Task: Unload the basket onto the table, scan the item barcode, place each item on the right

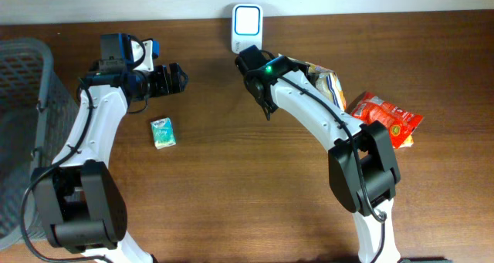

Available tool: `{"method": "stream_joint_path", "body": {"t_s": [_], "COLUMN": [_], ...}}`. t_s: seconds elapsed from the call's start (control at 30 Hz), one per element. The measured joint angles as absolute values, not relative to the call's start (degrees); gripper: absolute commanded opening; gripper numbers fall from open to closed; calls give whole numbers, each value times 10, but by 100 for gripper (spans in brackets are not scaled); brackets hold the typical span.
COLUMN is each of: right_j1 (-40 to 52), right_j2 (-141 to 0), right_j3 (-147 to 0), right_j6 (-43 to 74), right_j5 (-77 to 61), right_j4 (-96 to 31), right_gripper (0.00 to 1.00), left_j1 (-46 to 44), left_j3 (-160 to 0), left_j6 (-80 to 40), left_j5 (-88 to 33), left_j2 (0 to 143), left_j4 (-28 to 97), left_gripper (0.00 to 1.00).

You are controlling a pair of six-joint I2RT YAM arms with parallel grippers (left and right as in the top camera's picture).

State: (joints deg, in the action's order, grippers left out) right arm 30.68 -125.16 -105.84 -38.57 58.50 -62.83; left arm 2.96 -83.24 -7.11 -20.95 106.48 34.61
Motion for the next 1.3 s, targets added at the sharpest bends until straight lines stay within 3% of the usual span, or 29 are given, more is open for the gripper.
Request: {"method": "stream_joint_path", "body": {"t_s": [0.3,0.53,0.6,0.63,0.67,0.7,0.8,0.93,1.13,1.2,1.23,1.3], "right_j1": [339,359,378,396,413,431,475,502,476,458,447,419], "right_j2": [-1274,-1309,-1309,-1309,-1309,-1309,-1309,-1309,-1309,-1309,-1308,-1306], "right_j3": [-1054,-1011,-1011,-1011,-1011,-1011,-1011,-1011,-1032,-1061,-1077,-1110], "right_j6": [-330,-221,-204,-196,-193,-189,-182,-178,-150,-131,-121,-107], "right_j5": [561,643,643,633,619,597,511,390,239,196,179,145], "right_j4": [-635,-636,-636,-637,-637,-635,-636,-630,-657,-668,-671,-676], "right_gripper": [4,6,15,25,50,56,60,78,78,87,99,99], "left_j1": [30,30,30,30,30,30,30,30,30,30,30,30], "left_j3": [-832,-832,-832,-832,-832,-832,-832,-832,-832,-832,-832,-832], "left_j6": [-71,-71,-71,-71,-71,-71,-71,-71,-71,-71,-71,-71], "left_j5": [-209,-209,-209,-209,-209,-209,-209,-209,-209,-209,-209,-209], "left_j2": [1065,1065,1065,1065,1065,1065,1065,1065,1065,1065,1065,1065], "left_j4": [346,346,346,346,346,346,346,346,346,346,346,346], "left_gripper": [99,99,99,99,99,99,99,99,99,99,99,99]}}
